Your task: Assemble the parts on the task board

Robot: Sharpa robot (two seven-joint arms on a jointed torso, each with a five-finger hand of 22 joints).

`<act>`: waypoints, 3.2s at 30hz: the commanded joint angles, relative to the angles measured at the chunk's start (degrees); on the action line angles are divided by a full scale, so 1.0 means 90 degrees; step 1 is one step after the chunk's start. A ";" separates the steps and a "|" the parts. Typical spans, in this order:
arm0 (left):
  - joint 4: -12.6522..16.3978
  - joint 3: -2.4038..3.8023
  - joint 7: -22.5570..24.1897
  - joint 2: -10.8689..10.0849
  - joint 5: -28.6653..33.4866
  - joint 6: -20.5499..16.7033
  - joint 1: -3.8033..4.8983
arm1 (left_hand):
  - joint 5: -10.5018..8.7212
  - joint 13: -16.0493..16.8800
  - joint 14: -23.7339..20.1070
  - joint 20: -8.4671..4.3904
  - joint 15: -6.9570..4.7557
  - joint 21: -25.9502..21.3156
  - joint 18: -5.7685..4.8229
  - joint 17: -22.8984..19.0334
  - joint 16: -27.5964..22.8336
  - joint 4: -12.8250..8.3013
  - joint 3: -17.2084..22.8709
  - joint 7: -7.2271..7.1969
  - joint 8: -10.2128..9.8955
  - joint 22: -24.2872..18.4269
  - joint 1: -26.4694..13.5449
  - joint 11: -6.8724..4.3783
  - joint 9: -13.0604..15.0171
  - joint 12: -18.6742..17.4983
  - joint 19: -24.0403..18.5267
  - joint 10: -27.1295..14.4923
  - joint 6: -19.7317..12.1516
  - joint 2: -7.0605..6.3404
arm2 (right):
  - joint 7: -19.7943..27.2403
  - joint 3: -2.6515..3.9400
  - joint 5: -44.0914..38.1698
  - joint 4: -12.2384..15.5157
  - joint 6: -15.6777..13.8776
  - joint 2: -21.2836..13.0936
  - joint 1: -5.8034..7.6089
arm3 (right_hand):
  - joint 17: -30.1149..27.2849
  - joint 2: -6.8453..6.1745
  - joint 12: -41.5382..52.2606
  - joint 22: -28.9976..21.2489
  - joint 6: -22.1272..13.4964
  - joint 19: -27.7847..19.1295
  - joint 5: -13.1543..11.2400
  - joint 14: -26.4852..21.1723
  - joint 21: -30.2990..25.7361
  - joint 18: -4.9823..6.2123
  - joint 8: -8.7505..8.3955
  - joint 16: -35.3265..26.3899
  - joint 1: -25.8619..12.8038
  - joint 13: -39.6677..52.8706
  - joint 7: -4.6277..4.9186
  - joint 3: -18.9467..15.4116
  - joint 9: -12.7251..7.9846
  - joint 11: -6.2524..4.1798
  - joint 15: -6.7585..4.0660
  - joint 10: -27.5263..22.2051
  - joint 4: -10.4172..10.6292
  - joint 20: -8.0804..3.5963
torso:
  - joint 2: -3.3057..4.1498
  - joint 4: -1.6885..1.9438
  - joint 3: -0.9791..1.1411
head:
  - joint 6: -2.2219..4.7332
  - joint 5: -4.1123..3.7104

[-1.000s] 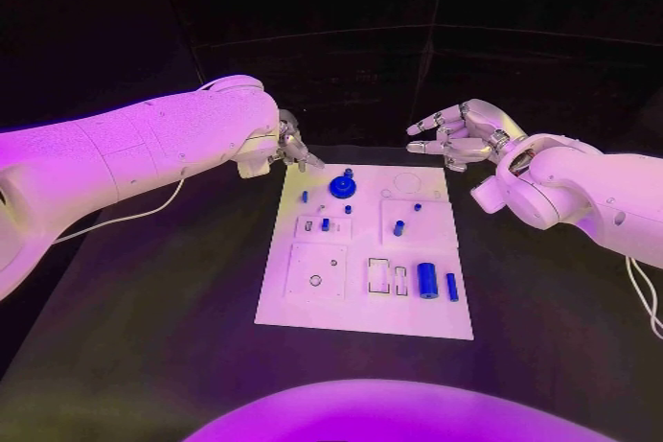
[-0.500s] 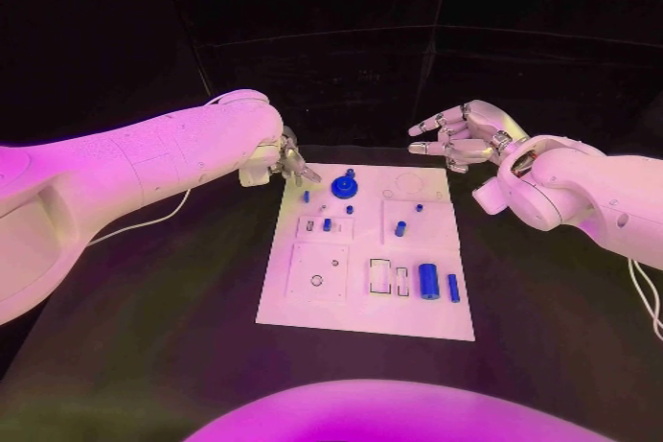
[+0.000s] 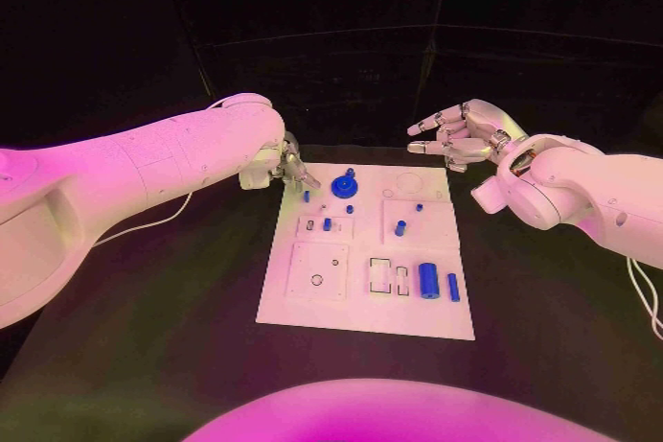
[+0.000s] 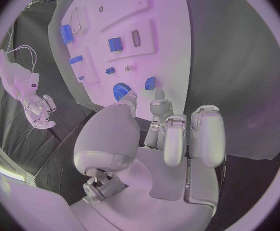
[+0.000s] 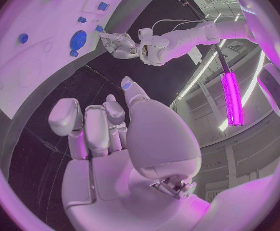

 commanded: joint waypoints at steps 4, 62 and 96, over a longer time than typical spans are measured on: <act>-0.0005 0.0004 0.0010 0.0017 -0.0059 0.0317 0.0002 | 0.0009 0.0014 0.0660 0.0047 0.0026 -0.0016 -0.0059 0.1677 0.0020 -0.0022 -0.0080 -0.0001 -0.0008 0.0111 0.0136 -0.0028 -0.0038 0.0043 0.0122 0.0000 0.0099 0.0062 | 0.0051 0.0005 0.0020 -0.0002 0.0048 0.0010 0.0012 | -0.0001 0.0043 -0.0024 -0.0003 -0.0033 -0.0045 -0.0018 0.0061 -0.0036 0.0040 0.0028 -0.0019 -0.0027 -0.0002 -0.0001 -0.0020 -0.0002 -0.0020 -0.0059 -0.0024 -0.0004 -0.0015 | 0.0001 0.0001 0.0000 | -0.0006 0.0001; -0.0200 0.0005 0.0166 0.0172 -0.0059 0.0306 -0.0064 | -0.0081 -0.0025 0.0660 -0.0022 -0.0056 -0.0016 -0.0061 0.1677 0.0020 -0.0928 0.0672 -0.0086 -0.0090 0.0150 0.1631 -0.0119 -0.0362 0.0037 0.0128 0.0004 0.0245 0.0836 | 0.0057 0.0006 0.0020 -0.0032 0.0065 0.0043 0.0012 | -0.0001 0.0043 -0.0024 -0.0003 -0.0033 -0.0045 -0.0018 0.0061 -0.0036 0.0040 0.0028 -0.0019 -0.0027 -0.0002 -0.0001 -0.0020 -0.0002 -0.0020 -0.0059 -0.0024 -0.0004 -0.0015 | 0.0001 0.0004 0.0004 | -0.0086 -0.0021; 0.2007 0.0010 0.0193 -0.1239 0.0388 -0.1487 -0.0073 | -0.0116 -0.0067 0.0660 -0.0069 -0.0100 -0.0090 -0.0050 0.1677 0.0020 -0.1716 0.3152 -0.0145 0.0633 0.0109 0.0972 -0.0176 0.0378 0.0012 0.0130 0.0195 0.0050 0.0292 | 0.0069 0.0005 0.0020 -0.0101 0.0095 0.0003 0.0012 | -0.0001 0.0051 -0.0010 -0.0011 -0.0028 -0.0040 -0.0001 0.0064 -0.0047 0.0040 0.0042 -0.0030 -0.0022 0.0005 -0.0003 -0.0030 0.0000 -0.0022 -0.0062 -0.0012 -0.0006 -0.0018 | -0.0009 0.0024 0.0004 | -0.0111 0.0011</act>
